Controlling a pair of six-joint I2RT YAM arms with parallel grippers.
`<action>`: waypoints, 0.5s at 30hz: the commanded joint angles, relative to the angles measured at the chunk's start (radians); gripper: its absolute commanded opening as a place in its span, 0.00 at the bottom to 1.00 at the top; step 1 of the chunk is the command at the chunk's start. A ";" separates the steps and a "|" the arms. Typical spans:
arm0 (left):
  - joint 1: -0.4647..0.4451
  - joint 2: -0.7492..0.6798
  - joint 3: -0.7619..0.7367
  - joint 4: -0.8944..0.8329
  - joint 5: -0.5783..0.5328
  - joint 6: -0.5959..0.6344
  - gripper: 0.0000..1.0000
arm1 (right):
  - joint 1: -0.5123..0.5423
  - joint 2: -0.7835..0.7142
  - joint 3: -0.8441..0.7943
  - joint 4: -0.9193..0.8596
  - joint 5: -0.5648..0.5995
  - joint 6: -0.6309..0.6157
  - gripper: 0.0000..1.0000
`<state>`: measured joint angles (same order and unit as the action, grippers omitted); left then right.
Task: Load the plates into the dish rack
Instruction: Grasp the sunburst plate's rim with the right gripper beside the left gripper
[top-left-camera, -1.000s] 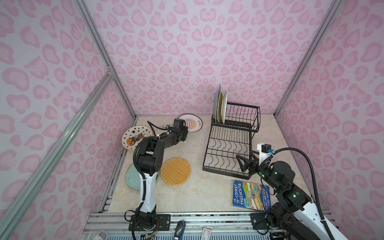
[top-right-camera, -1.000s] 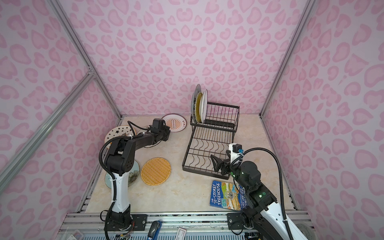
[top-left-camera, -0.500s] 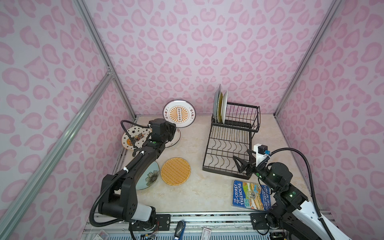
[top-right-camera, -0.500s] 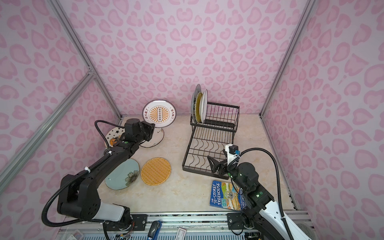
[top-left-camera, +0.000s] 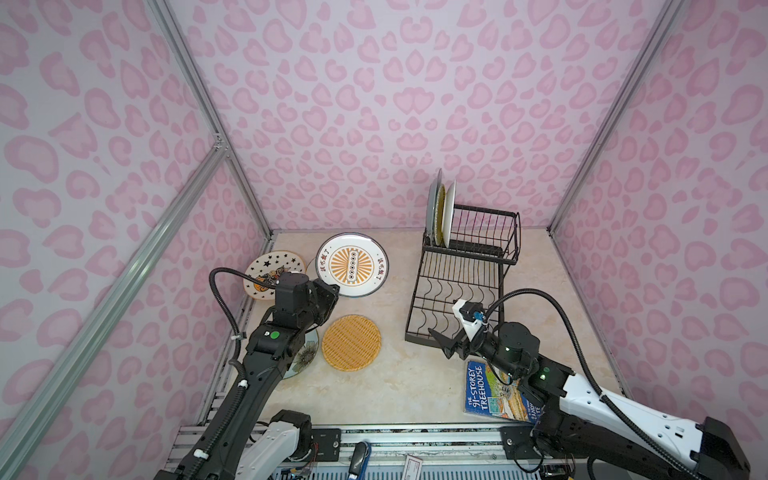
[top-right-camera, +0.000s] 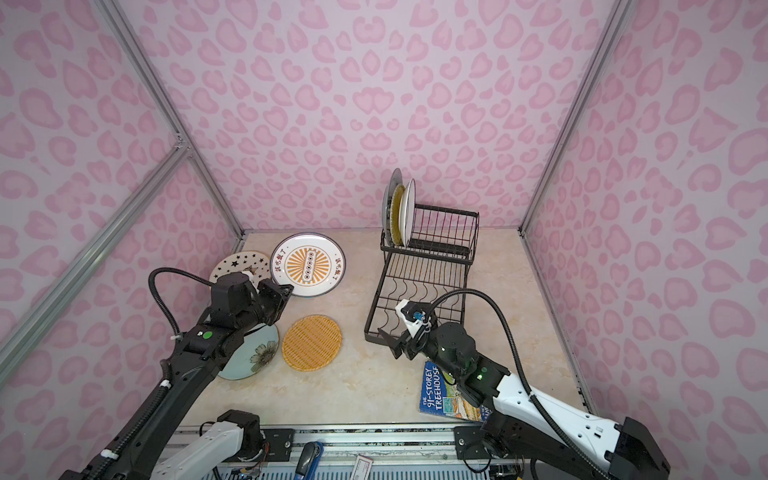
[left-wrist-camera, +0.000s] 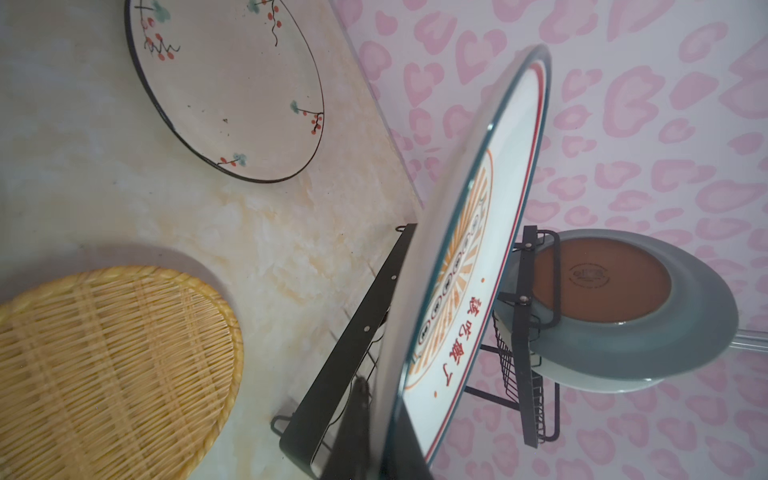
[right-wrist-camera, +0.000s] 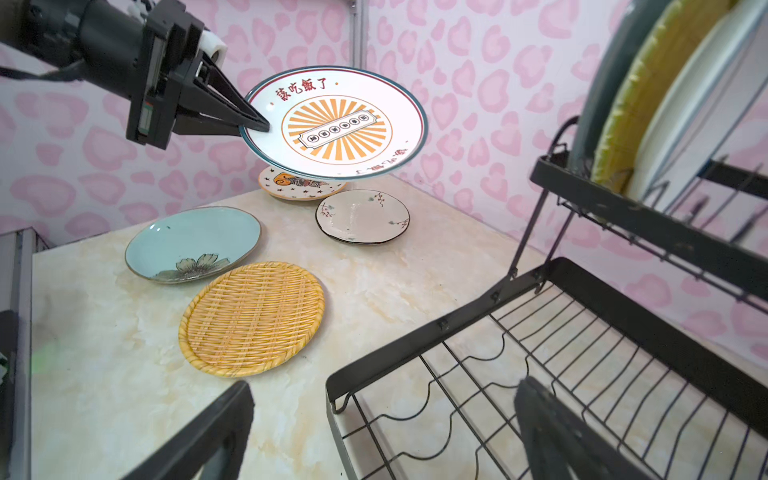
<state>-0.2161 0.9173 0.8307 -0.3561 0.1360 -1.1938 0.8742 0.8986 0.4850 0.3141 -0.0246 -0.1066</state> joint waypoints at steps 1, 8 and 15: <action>0.000 -0.035 0.024 -0.165 0.007 0.031 0.04 | 0.034 0.067 0.034 0.095 0.019 -0.189 0.98; 0.001 -0.023 0.088 -0.333 0.016 0.008 0.04 | 0.066 0.310 0.138 0.216 -0.009 -0.353 0.96; -0.024 0.054 0.188 -0.414 -0.011 -0.012 0.04 | 0.083 0.515 0.296 0.226 -0.109 -0.502 0.92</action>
<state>-0.2291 0.9546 0.9833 -0.7425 0.1471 -1.1873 0.9466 1.3678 0.7448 0.4988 -0.0837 -0.5045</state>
